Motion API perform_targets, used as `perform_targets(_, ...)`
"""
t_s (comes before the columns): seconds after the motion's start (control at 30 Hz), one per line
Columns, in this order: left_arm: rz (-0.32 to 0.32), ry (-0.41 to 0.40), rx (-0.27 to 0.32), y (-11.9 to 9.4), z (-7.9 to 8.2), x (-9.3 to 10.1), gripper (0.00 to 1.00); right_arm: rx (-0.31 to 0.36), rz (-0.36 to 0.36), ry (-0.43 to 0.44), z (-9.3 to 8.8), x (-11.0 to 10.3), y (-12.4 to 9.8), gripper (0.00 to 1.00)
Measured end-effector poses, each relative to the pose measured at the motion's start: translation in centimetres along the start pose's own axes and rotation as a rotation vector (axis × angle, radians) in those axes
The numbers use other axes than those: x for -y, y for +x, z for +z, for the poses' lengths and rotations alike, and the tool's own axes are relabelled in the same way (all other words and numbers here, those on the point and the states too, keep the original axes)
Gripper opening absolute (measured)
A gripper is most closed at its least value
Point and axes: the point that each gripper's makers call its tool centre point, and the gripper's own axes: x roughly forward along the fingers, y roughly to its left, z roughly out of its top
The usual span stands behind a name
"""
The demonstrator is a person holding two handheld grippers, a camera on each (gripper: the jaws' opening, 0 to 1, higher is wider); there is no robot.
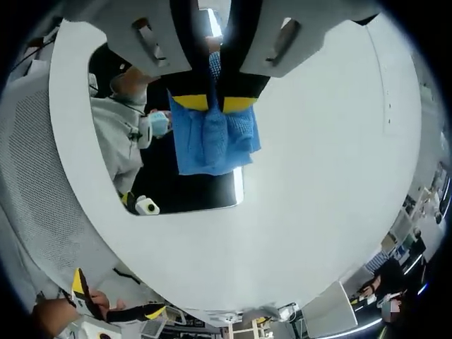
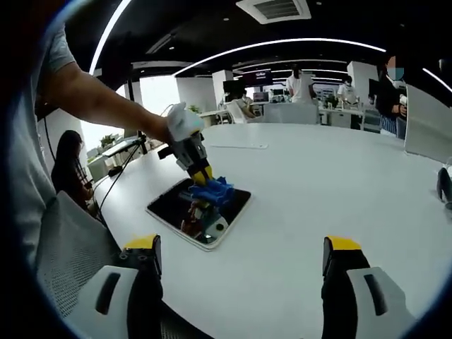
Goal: Wipe the mirror surface with the cleaning cloth until all visible marks leave the cleaned area.
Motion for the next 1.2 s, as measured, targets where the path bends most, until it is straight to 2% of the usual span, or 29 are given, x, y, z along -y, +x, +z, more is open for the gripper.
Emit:
perform_targets(0.33, 0.014, -0.023, -0.003, -0.2, -0.1, 0.1, 0.0, 0.001, -0.005, -0.002, 0.1, 0.0, 0.0, 0.94)
perform_targets(0.97, 0.025, -0.051, -0.037, -2.1, -3.9, 0.0, 0.0, 0.004, -0.002, -0.001, 0.1, 0.0, 0.0, 0.93)
perform_targets(1.2, 0.027, -0.051, -0.044, -2.2, -4.0, 0.0, 0.0, 0.004, 0.0, -0.002, 0.0, 0.0, 0.0, 0.92)
